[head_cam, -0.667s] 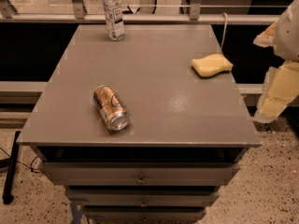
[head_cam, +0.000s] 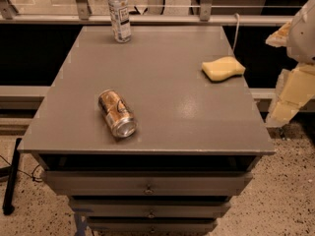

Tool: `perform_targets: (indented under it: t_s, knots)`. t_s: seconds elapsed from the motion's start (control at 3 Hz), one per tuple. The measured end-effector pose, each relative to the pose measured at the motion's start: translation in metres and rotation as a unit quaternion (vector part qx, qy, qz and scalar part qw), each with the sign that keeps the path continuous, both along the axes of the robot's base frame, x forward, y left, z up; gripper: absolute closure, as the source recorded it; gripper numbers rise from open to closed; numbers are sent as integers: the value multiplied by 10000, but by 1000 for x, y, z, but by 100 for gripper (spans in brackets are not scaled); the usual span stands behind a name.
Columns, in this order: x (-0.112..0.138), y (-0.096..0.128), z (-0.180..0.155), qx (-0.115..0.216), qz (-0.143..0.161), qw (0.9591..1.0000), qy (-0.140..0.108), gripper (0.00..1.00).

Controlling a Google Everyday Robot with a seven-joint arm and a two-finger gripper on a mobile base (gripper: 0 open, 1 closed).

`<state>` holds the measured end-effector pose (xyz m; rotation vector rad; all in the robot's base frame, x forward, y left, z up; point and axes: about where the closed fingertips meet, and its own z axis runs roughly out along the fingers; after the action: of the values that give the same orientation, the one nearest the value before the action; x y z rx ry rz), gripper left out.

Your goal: Move sponge near blue plastic bottle

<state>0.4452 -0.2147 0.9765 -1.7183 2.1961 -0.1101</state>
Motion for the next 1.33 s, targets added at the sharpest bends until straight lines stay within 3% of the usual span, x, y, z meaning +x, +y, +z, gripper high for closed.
perform_targets:
  t_s: [0.33, 0.67, 1.0, 1.33]
  knots:
    - [32, -8, -11, 278, -53, 9993, -249, 0]
    - [85, -25, -28, 877, -314, 9942, -544, 0]
    - [143, -34, -45, 1517, -560, 9839, -760, 0]
    - [196, -44, -72, 1955, -829, 9737, -826, 0]
